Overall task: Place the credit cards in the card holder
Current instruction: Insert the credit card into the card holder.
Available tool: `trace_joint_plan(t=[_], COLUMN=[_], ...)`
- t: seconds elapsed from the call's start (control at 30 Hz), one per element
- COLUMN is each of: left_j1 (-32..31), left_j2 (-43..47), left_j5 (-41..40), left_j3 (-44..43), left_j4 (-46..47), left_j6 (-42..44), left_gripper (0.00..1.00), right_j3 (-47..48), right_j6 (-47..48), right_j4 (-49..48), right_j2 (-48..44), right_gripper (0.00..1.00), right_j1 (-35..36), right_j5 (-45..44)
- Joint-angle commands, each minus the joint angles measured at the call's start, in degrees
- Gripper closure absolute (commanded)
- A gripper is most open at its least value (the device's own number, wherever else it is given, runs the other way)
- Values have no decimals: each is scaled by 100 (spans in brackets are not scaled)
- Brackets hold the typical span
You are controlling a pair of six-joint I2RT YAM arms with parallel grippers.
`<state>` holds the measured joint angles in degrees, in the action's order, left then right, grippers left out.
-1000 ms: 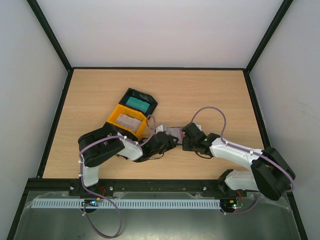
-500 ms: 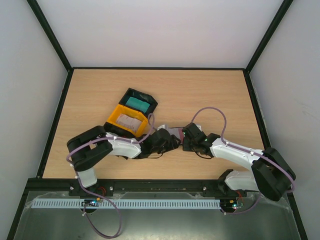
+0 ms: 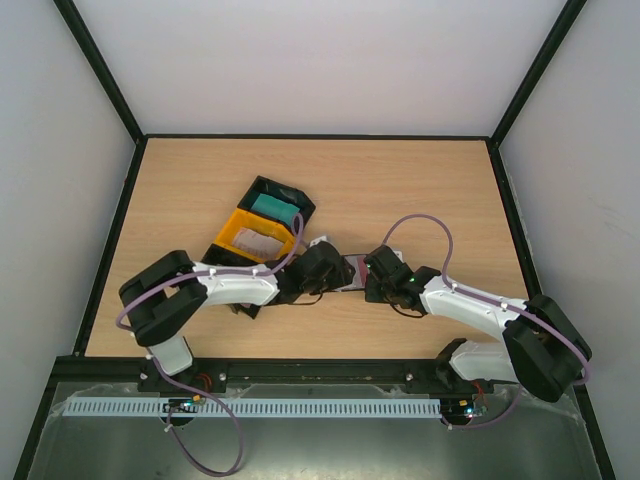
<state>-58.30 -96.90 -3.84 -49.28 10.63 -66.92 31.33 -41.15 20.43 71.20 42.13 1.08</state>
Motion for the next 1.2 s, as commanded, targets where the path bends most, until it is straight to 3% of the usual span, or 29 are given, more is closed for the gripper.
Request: trace_joint_plan(t=[0.0, 0.33, 0.83, 1.0, 1.17], left_j1=[199, 231, 234, 214, 185], left_j2=[-399, -982, -1455, -1236, -697], left_j5=[12, 481, 1060, 1035, 781], left_j3=[-335, -549, -767, -705, -773], left_j4=[-406, -292, 627, 693, 162], left_j6=[352, 251, 545, 792, 1184], left_gripper=[42, 43, 42, 41, 37], right_j3=[60, -128, -376, -238, 131], right_j6=[-128, -183, -225, -219, -113], right_j4=[157, -45, -248, -28, 375], right_j2=[34, -55, -132, -288, -627], right_gripper=[98, 98, 98, 98, 98], right_j1=[32, -131, -180, -180, -183], right_j5=[-149, -11, 278, 176, -88])
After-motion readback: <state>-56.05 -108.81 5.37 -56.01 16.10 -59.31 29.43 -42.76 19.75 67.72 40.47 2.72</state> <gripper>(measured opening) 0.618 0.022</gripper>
